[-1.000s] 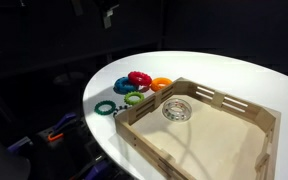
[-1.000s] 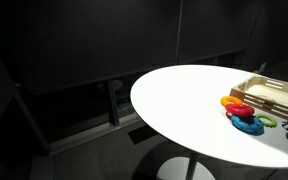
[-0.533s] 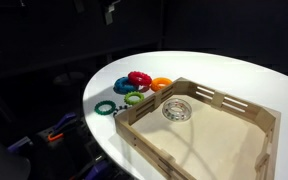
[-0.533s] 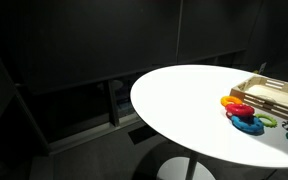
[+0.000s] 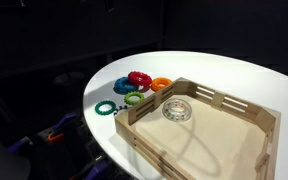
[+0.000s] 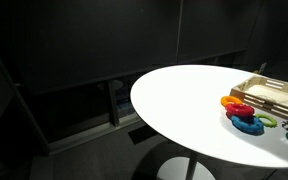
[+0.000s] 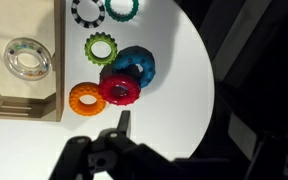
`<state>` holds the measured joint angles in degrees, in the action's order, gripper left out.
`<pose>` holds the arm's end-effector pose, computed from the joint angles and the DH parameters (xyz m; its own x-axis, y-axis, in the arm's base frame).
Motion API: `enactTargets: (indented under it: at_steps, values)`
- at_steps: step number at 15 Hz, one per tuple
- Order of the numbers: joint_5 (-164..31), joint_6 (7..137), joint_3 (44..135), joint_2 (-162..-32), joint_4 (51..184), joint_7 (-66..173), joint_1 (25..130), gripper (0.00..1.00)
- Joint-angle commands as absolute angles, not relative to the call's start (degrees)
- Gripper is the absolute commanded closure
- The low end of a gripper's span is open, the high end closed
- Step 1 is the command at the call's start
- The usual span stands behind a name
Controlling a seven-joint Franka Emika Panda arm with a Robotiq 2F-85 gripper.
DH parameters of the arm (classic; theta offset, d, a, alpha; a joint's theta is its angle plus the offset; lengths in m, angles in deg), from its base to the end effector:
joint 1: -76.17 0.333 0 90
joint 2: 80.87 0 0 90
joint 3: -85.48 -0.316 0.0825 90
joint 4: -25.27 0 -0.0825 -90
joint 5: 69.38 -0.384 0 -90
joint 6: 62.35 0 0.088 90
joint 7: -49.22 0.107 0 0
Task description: Put the red ring onto the tray
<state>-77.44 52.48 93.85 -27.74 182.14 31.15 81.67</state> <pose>0.2973 -0.0074 0.4884 0.9416 0.2317 0.2442 0.2795 -0.9424 -0.1837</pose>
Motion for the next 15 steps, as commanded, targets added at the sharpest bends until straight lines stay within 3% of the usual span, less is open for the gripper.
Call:
enactTargets:
  at_steps: [1, 15]
  values:
    - [-78.65, 51.2, 91.83, -31.27, 177.08, 33.91, 82.62, 0.0]
    - [-79.39, 41.82, 88.39, -47.63, 157.32, 42.21, 81.77, 0.0]
